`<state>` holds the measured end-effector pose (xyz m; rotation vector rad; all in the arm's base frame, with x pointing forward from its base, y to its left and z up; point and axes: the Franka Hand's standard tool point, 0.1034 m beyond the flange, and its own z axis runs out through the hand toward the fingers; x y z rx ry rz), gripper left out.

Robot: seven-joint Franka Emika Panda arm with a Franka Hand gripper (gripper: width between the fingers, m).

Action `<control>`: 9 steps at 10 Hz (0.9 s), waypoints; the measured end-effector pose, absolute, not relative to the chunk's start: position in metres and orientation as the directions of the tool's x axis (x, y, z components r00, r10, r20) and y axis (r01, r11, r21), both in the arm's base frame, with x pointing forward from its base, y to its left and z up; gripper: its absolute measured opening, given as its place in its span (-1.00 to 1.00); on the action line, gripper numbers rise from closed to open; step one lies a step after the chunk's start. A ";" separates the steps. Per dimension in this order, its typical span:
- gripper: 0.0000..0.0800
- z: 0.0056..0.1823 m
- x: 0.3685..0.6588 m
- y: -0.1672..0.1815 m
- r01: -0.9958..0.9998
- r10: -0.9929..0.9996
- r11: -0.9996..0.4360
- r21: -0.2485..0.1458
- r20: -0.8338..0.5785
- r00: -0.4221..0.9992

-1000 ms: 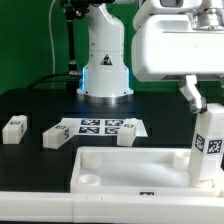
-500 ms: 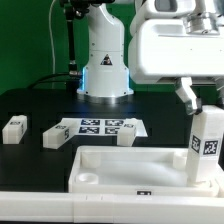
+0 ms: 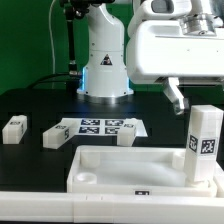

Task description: Assemble desk

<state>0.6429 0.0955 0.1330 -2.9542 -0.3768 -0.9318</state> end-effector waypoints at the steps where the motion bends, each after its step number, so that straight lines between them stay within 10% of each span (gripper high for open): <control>1: 0.59 0.133 0.643 0.096 0.235 0.222 -0.971 0.052 0.568 0.793; 9: 0.62 0.161 0.647 0.091 0.237 0.224 -0.971 0.040 0.504 0.834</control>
Offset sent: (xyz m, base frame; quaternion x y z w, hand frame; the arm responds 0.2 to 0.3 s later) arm 0.0109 -0.0189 0.0226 -0.0404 -0.0251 -0.0153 0.9988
